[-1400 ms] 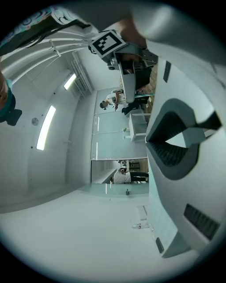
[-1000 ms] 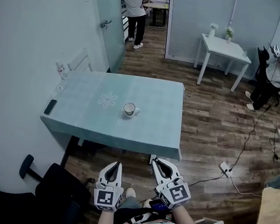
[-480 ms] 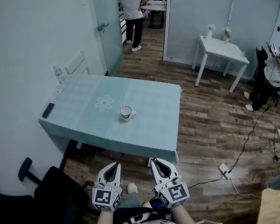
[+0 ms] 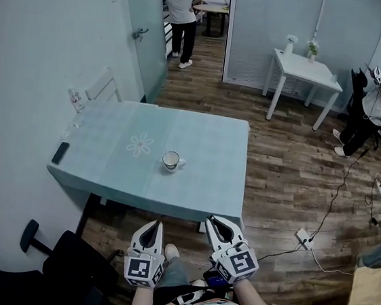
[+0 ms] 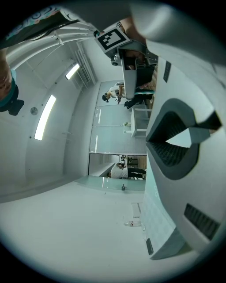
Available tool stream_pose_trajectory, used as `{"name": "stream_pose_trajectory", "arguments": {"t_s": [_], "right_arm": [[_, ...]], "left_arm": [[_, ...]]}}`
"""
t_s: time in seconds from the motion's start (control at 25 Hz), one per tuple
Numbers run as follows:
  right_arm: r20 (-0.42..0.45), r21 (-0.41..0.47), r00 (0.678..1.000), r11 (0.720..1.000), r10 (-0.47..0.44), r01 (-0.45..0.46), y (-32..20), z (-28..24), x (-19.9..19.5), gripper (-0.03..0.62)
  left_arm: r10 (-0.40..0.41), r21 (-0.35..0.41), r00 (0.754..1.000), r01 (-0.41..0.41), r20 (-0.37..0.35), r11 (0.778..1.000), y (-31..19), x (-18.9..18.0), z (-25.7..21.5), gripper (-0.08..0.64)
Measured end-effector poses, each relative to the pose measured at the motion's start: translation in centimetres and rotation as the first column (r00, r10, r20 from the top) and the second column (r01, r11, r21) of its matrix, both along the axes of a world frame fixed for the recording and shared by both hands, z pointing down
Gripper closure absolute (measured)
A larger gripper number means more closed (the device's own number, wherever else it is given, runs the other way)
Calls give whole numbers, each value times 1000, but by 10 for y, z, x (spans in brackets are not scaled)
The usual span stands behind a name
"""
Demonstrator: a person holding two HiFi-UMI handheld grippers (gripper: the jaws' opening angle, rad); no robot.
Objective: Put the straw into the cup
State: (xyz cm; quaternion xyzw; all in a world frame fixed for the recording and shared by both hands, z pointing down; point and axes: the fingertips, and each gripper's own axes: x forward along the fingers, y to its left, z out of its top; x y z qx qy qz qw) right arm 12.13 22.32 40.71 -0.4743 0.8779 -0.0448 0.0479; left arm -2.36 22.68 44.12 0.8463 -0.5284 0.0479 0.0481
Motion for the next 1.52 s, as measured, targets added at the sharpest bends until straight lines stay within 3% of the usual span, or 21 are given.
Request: {"name": "stream_pose_trajectory", "arguments": {"t_s": [0.84,1.2,1.52], "right_arm": [[-20,-97,997,992,73,-75,-170,16,-50,551],[-23,-80,993,990,113,-114,-215,16,-76,551],[-8,-72,993,990,122,-122,-229,8,-86,551]], "left_arm": [[67,-52,998,-68,-10,996,-169,-49,5,548],[140,-32,990,-140,9,990,-218,-65,9,548],[132,-42,991,-131,8,990,-237,-77,10,548]]}}
